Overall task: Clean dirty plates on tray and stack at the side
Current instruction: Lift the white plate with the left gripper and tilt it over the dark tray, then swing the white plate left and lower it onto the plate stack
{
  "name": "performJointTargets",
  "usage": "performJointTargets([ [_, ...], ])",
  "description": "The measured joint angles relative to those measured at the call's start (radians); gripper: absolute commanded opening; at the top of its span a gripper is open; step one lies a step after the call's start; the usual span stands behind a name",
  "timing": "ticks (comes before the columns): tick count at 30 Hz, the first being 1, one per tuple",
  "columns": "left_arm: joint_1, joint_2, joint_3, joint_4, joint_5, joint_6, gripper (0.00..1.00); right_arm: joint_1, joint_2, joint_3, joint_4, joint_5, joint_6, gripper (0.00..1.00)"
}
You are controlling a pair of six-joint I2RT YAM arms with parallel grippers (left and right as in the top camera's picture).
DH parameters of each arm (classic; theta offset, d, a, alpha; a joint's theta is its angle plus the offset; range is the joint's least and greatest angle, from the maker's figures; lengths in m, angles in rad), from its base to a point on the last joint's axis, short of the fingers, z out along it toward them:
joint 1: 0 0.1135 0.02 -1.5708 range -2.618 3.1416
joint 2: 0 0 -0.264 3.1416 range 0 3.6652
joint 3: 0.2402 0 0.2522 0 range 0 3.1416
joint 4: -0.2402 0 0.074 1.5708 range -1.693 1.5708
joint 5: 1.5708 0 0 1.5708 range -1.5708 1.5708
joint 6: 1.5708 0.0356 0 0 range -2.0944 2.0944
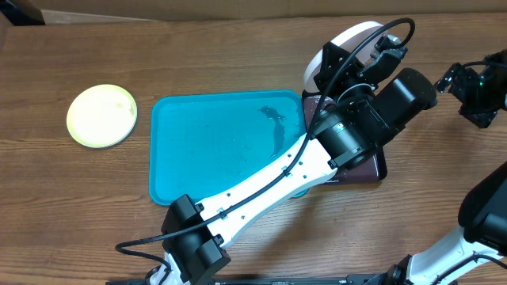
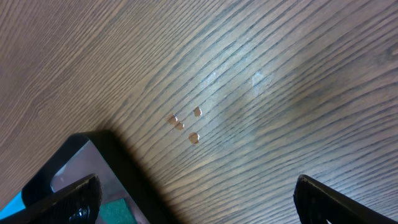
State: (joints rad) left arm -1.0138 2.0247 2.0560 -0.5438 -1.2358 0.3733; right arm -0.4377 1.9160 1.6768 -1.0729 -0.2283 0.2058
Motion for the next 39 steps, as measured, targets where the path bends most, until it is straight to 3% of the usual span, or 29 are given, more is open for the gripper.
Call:
performJointTargets([
  [8,0.000,0.000,0.000,-0.078,0.019,-0.080,0.04,0.000,0.000,0.000,0.001,0.000,0.000,1.00],
  [13,0.002,0.001,0.000,-0.049,0.029,-0.091,0.04,0.000,0.000,0.000,0.001,0.000,0.000,1.00],
  [18,0.005,0.003,0.006,-0.161,0.167,-0.172,0.04,0.000,0.000,0.000,0.000,0.000,0.000,1.00],
  [21,-0.008,0.007,0.006,-0.137,0.151,-0.172,0.04,0.000,0.000,0.000,0.000,0.000,0.000,1.00],
  [24,-0.006,0.007,0.009,-0.148,0.158,-0.254,0.04,0.000,0.000,0.000,0.000,0.000,0.000,1.00],
  [35,0.082,0.007,0.008,-0.404,0.639,-0.563,0.04,0.000,0.000,0.000,0.000,0.000,0.000,1.00],
  [39,0.276,0.008,0.007,-0.434,1.022,-0.655,0.04,0.000,0.000,0.000,0.000,0.000,0.000,1.00],
])
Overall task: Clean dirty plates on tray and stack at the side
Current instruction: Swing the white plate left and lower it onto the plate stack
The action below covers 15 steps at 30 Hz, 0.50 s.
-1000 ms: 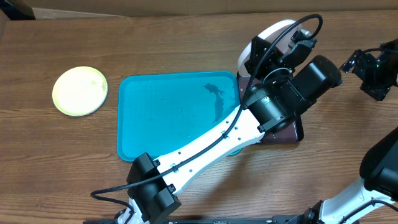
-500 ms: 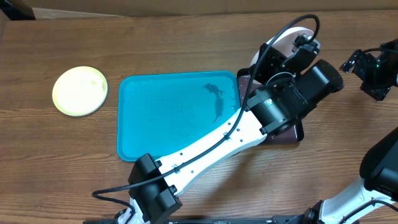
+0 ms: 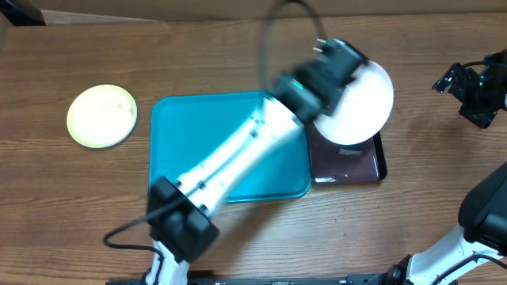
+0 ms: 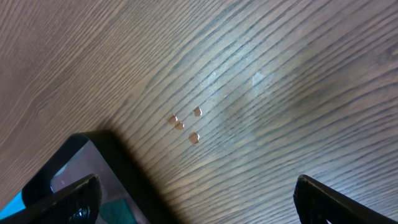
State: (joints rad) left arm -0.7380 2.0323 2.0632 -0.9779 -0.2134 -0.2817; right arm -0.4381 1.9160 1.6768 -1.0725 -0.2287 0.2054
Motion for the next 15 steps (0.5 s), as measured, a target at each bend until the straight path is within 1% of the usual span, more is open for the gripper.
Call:
performJointTargets([
  [4,0.252,0.009,0.000,-0.034,0.381,-0.031,0.04,0.000,0.000,0.000,0.001,0.000,0.000,1.00],
  [6,0.393,0.020,0.000,-0.069,0.534,-0.038,0.04,0.000,0.000,0.000,0.000,0.000,0.000,1.00],
  [7,0.455,0.027,0.000,-0.093,0.587,-0.041,0.04,0.000,0.000,0.000,0.001,0.000,0.000,1.00],
  [9,0.584,0.042,-0.002,-0.144,0.667,-0.049,0.04,0.000,0.000,0.000,0.001,0.000,0.000,1.00],
  [11,0.704,0.060,-0.002,-0.201,0.711,-0.053,0.04,0.000,0.000,0.000,0.001,0.000,0.000,1.00],
  [15,0.886,0.094,-0.003,-0.276,0.703,-0.057,0.04,0.000,0.000,0.000,0.000,0.000,0.000,1.00],
])
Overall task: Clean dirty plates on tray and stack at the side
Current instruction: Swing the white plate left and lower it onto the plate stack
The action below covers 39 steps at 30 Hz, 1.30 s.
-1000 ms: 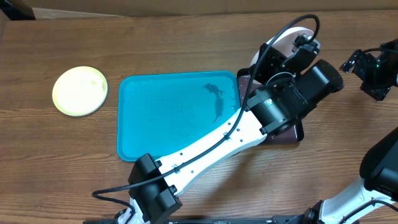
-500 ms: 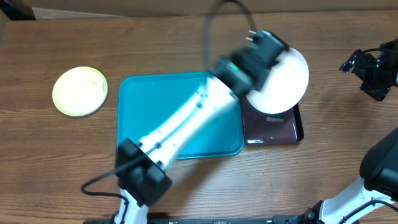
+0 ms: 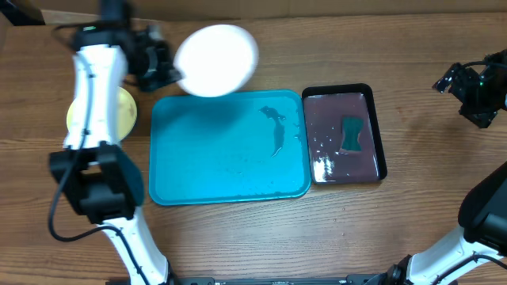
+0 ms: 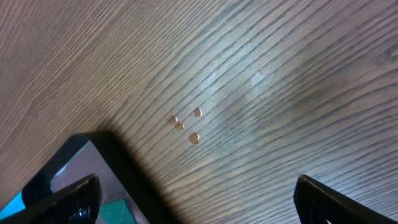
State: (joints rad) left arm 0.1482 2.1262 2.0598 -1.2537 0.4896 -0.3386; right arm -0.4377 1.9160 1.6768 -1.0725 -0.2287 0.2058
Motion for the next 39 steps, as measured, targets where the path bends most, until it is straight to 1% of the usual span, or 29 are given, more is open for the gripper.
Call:
performJointTargets([
  [5,0.194,0.045,-0.006,-0.068,-0.095,0.000,0.04,0.000,0.000,0.000,0.001,0.000,0.000,1.00],
  [8,0.293,0.058,-0.013,-0.076,-0.176,0.000,0.04,0.000,0.000,0.000,0.002,0.000,0.000,1.00],
  [14,0.427,0.059,-0.018,-0.074,-0.350,0.000,0.04,0.000,0.000,0.000,0.002,0.000,0.000,1.00],
  [17,0.457,0.059,-0.018,-0.070,-0.399,-0.011,0.04,0.000,0.000,0.000,0.001,0.000,0.000,1.00],
  [19,0.461,0.059,-0.019,-0.066,-0.439,-0.039,0.04,0.000,0.000,0.000,0.002,0.000,0.000,1.00],
  [24,0.450,0.059,-0.034,-0.019,-0.507,-0.081,0.04,0.000,0.000,0.000,0.001,0.000,0.000,1.00],
  [29,0.429,0.059,-0.076,0.049,-0.541,-0.098,0.04,0.000,0.000,0.000,0.001,0.000,0.000,1.00],
  [30,0.427,0.059,-0.086,0.060,-0.546,-0.099,0.06,0.000,0.000,0.000,0.001,0.000,-0.001,1.00],
  [31,0.427,0.059,-0.096,0.066,-0.548,-0.100,0.15,0.000,0.000,0.000,0.002,0.000,0.000,1.00],
  [33,0.421,0.059,-0.113,0.074,-0.551,-0.096,0.43,0.000,0.000,0.000,0.001,0.000,0.000,1.00],
  [34,0.421,0.059,-0.117,0.077,-0.549,-0.102,0.52,0.000,0.000,0.000,0.002,0.000,0.000,1.00],
  [35,0.420,0.059,-0.118,0.079,-0.539,-0.093,0.57,0.000,0.000,0.000,0.001,0.000,0.000,1.00],
  [36,0.420,0.059,-0.118,0.084,-0.523,-0.077,0.59,0.000,0.000,0.000,0.001,0.000,0.000,1.00],
  [39,0.421,0.059,-0.116,0.082,-0.444,-0.040,0.60,0.000,0.000,0.000,0.001,0.000,0.000,1.00],
])
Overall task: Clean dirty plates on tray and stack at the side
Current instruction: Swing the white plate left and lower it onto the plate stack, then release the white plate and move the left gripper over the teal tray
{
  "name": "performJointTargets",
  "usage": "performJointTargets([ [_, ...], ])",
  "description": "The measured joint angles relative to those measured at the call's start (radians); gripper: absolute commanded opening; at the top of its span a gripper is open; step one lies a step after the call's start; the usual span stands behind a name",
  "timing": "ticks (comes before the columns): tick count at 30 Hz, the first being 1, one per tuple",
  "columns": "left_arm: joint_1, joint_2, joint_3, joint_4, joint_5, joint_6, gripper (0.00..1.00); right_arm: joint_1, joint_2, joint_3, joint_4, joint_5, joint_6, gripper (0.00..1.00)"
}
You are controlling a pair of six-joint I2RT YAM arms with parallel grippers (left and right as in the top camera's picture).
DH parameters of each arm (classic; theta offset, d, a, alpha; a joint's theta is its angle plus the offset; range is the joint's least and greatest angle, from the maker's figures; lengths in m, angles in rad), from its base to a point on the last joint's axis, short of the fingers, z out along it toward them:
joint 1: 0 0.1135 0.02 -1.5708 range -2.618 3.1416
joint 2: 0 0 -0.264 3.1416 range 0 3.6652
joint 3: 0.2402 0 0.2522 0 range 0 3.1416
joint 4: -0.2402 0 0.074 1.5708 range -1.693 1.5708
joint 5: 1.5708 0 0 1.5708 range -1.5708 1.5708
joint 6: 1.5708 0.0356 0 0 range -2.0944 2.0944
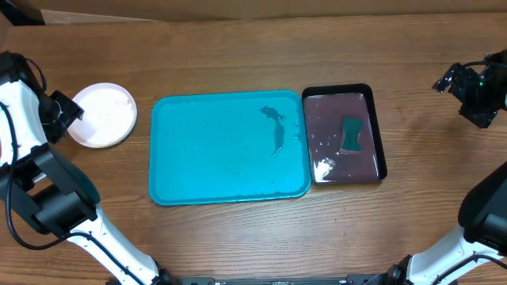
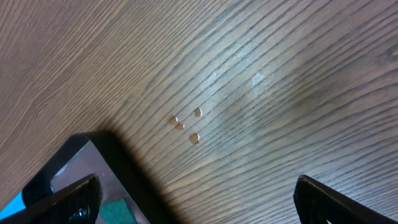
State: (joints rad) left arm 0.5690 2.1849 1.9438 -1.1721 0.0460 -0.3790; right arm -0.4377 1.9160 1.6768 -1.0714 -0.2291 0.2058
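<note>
A white plate (image 1: 103, 115) lies flat on the table at the far left. My left gripper (image 1: 70, 112) is at its left rim, and its fingers seem to be shut on that rim. The blue tray (image 1: 198, 178) in the middle holds no plates, only a wet smear. My right gripper (image 1: 459, 98) hangs at the far right edge. In the right wrist view it (image 2: 196, 205) is open wide over bare wood, holding nothing.
A black bin (image 1: 379, 131) with murky water and a green sponge (image 1: 352, 134) stands right of the tray. Its corner (image 2: 102, 163) and the sponge (image 2: 115, 213) show in the right wrist view, beside some water drops (image 2: 186, 124) on the wood.
My left arm swung from the table's back left to the far left. The white plate, then held up behind the tray, now lies where the yellow-green plate was. The right arm stayed still.
My left arm first reached across the tray and bin, with the white plate behind the bin. Then it held the plate over the bin, then behind the tray at the back left. Now the plate covers the yellow-green plate at the left.
</note>
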Motion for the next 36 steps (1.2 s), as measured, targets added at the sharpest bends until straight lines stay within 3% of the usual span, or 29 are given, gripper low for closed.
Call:
performJointTargets([
  [7,-0.029,0.000,0.014,-0.025,0.356,0.162,0.59,0.000,0.000,0.000,0.000,0.000,0.000,1.00],
  [11,-0.114,0.000,0.015,-0.044,0.454,0.217,0.61,0.000,0.000,0.000,0.000,0.000,0.000,1.00],
  [13,-0.171,0.000,0.015,-0.046,0.466,0.230,0.65,0.000,0.000,0.000,0.000,0.000,0.000,1.00],
  [14,-0.206,0.000,0.015,-0.047,0.466,0.234,0.76,0.000,0.000,0.000,0.000,0.000,0.000,1.00],
  [15,-0.241,0.000,0.015,-0.047,0.466,0.240,0.99,0.000,0.000,0.000,0.000,0.000,0.000,1.00],
  [23,-0.485,0.000,0.016,-0.045,0.408,0.257,1.00,0.000,0.000,0.000,0.000,0.000,0.000,1.00],
  [36,-0.706,0.000,0.016,-0.024,0.349,0.257,1.00,0.000,0.000,0.000,0.001,0.000,0.000,1.00],
])
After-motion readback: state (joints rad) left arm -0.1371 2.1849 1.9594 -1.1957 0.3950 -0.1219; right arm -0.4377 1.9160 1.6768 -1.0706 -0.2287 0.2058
